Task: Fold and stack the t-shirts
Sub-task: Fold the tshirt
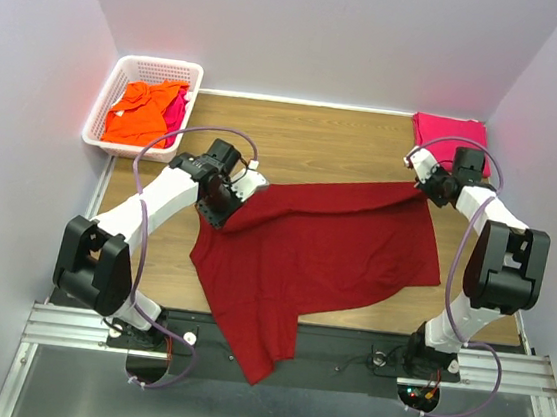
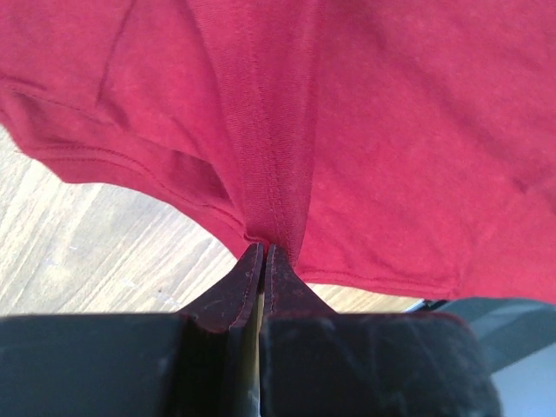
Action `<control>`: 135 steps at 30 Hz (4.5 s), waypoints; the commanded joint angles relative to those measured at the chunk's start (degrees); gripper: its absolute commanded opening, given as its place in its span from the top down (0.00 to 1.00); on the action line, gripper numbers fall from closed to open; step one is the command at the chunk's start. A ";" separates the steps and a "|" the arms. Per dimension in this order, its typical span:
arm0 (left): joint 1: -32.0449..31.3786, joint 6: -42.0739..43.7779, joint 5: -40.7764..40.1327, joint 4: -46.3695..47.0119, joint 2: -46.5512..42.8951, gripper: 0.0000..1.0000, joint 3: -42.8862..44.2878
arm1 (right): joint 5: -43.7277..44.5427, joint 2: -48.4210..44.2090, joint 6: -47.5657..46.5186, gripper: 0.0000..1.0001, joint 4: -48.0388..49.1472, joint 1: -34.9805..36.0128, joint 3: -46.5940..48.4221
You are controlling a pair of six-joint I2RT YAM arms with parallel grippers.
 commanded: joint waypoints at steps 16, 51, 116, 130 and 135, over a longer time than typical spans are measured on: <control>-4.67 3.34 3.32 -6.27 0.34 0.97 -2.56 | -1.56 -4.59 -8.10 0.99 -4.30 -1.68 -3.77; 15.63 -7.20 -3.01 12.70 29.78 0.61 21.52 | -3.33 23.88 17.38 0.76 -24.88 4.47 30.15; 18.80 6.78 22.65 7.26 11.41 0.54 -2.75 | -26.60 46.74 52.62 0.51 -20.57 42.96 67.07; 17.30 6.96 23.71 8.14 13.96 0.56 -2.92 | -30.38 46.65 52.44 0.58 -20.66 44.02 65.22; 16.95 7.40 24.67 7.79 14.49 0.66 -2.74 | -31.35 46.39 52.44 0.68 -20.66 44.02 64.08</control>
